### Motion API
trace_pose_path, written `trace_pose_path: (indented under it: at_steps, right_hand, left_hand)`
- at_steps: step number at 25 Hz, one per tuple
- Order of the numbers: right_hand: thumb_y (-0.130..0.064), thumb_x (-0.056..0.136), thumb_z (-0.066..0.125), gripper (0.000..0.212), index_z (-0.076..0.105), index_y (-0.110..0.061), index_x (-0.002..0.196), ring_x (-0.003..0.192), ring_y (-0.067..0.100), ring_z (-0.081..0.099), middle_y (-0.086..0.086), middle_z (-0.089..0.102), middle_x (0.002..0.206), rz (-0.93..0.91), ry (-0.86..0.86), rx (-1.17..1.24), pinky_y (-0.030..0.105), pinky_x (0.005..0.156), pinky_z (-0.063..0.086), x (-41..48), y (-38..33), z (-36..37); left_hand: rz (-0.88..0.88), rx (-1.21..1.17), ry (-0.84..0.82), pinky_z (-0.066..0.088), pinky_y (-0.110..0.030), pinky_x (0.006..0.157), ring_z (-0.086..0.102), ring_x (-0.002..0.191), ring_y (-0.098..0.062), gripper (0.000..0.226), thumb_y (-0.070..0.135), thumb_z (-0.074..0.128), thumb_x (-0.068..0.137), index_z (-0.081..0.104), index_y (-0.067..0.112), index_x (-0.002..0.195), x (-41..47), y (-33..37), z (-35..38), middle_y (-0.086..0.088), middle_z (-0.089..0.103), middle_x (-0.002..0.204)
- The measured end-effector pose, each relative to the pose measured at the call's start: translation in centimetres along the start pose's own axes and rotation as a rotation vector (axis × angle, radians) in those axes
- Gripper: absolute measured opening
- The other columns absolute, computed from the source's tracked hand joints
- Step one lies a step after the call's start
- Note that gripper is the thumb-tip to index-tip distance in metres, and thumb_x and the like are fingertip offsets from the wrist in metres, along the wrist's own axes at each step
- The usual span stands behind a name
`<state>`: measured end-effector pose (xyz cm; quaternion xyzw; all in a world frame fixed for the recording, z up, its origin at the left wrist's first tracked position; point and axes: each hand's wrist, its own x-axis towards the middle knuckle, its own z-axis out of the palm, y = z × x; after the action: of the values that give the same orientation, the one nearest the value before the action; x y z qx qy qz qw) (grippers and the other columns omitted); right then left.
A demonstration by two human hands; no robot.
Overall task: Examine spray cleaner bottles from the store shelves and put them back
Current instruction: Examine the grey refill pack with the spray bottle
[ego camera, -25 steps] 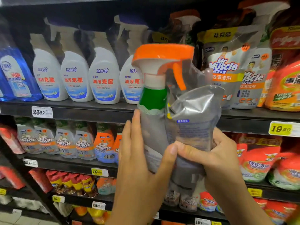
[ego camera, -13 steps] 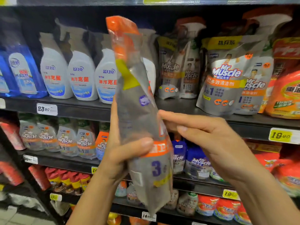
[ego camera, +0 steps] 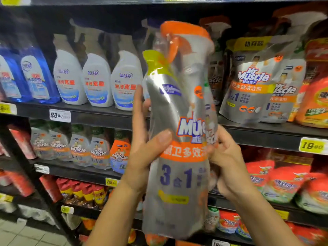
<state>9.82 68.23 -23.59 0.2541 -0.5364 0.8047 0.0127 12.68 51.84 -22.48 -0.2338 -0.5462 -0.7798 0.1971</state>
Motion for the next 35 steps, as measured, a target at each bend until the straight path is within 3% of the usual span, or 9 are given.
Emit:
trace_pose_path:
  at_steps: [2,6,9,12,19,25,29,32,35]
  right_hand:
    - [-0.024,0.040,0.093,0.072,0.062,-0.014,0.104,0.077,0.012,0.070,0.001,0.076,0.088,-0.119,0.228,-0.085,0.026,0.065,0.057,0.9,-0.9,-1.2]
    - [-0.029,0.046,0.085,0.053,0.064,-0.016,0.093,0.069,0.010,0.069,-0.002,0.075,0.079,-0.117,0.413,-0.183,0.025,0.060,0.056,3.0,-1.7,-2.7]
    - [-0.027,0.059,0.083,0.038,0.067,-0.012,0.090,0.059,0.008,0.068,-0.002,0.074,0.071,0.009,0.451,-0.213,0.021,0.051,0.051,4.3,-1.4,-3.8]
    - [-0.021,0.069,0.083,0.027,0.067,-0.012,0.089,0.058,0.013,0.070,0.002,0.075,0.070,0.059,0.452,-0.168,0.023,0.046,0.052,6.1,-2.4,-4.6]
    - [-0.021,0.073,0.083,0.019,0.070,-0.015,0.085,0.068,0.014,0.073,0.001,0.076,0.075,-0.137,0.501,-0.161,0.025,0.056,0.056,11.0,-3.7,-4.6]
    - [-0.029,0.073,0.082,0.036,0.068,-0.013,0.102,0.087,0.016,0.072,0.002,0.076,0.091,-0.343,0.570,-0.381,0.038,0.078,0.059,13.1,-2.7,-5.7]
    - [-0.035,0.076,0.078,0.045,0.064,-0.011,0.112,0.099,0.021,0.066,0.005,0.071,0.104,-0.398,0.614,-0.633,0.042,0.088,0.053,13.5,-1.2,-6.5]
    - [-0.037,0.080,0.075,0.038,0.062,-0.013,0.106,0.094,0.019,0.062,0.002,0.067,0.098,-0.453,0.605,-0.814,0.032,0.083,0.050,13.8,-0.5,-6.5]
    - [-0.038,0.080,0.074,0.053,0.054,-0.008,0.120,0.103,0.018,0.055,0.005,0.061,0.111,-0.441,0.627,-0.917,0.017,0.083,0.039,14.0,-0.5,-6.5]
  left_hand:
    - [0.016,0.122,-0.033,0.050,-0.023,0.088,0.059,0.116,-0.011,0.103,0.048,0.082,0.062,0.026,0.030,0.146,1.0,-0.3,-0.5,-0.004,0.047,0.141]
    - [-0.046,0.395,-0.099,0.044,-0.015,0.096,0.054,0.118,0.006,0.100,0.043,0.080,0.060,0.026,0.037,0.144,2.7,-1.9,0.5,0.030,0.055,0.129]
    - [-0.093,0.456,-0.104,0.048,-0.027,0.096,0.061,0.111,0.001,0.083,0.048,0.075,0.066,0.038,0.042,0.139,4.6,-2.9,0.8,0.022,0.064,0.121]
    - [-0.123,0.357,-0.104,0.054,-0.025,0.083,0.068,0.102,-0.011,0.065,0.031,0.078,0.072,0.051,0.035,0.130,7.2,-3.6,0.7,0.008,0.071,0.113]
    - [-0.003,0.388,-0.094,0.055,-0.024,0.080,0.068,0.099,-0.012,0.060,0.027,0.074,0.073,0.051,0.022,0.128,13.8,-3.2,1.4,0.002,0.070,0.111]
    - [0.088,0.545,-0.116,0.051,-0.020,0.090,0.061,0.108,0.002,0.080,0.033,0.069,0.079,0.028,0.032,0.148,16.1,-5.2,1.5,0.022,0.063,0.119]
    - [0.091,0.660,-0.057,0.049,-0.036,0.099,0.059,0.112,0.000,0.082,0.032,0.071,0.080,0.027,0.032,0.148,16.3,-7.3,0.8,0.014,0.061,0.127]
    - [0.119,0.720,0.047,0.048,-0.040,0.100,0.058,0.115,-0.007,0.079,0.030,0.071,0.083,0.028,0.030,0.148,15.9,-8.4,0.7,0.009,0.061,0.129]
    - [0.161,0.737,0.116,0.046,-0.036,0.102,0.053,0.121,-0.006,0.079,0.037,0.070,0.081,0.029,0.033,0.148,15.1,-8.8,0.7,0.009,0.055,0.135]
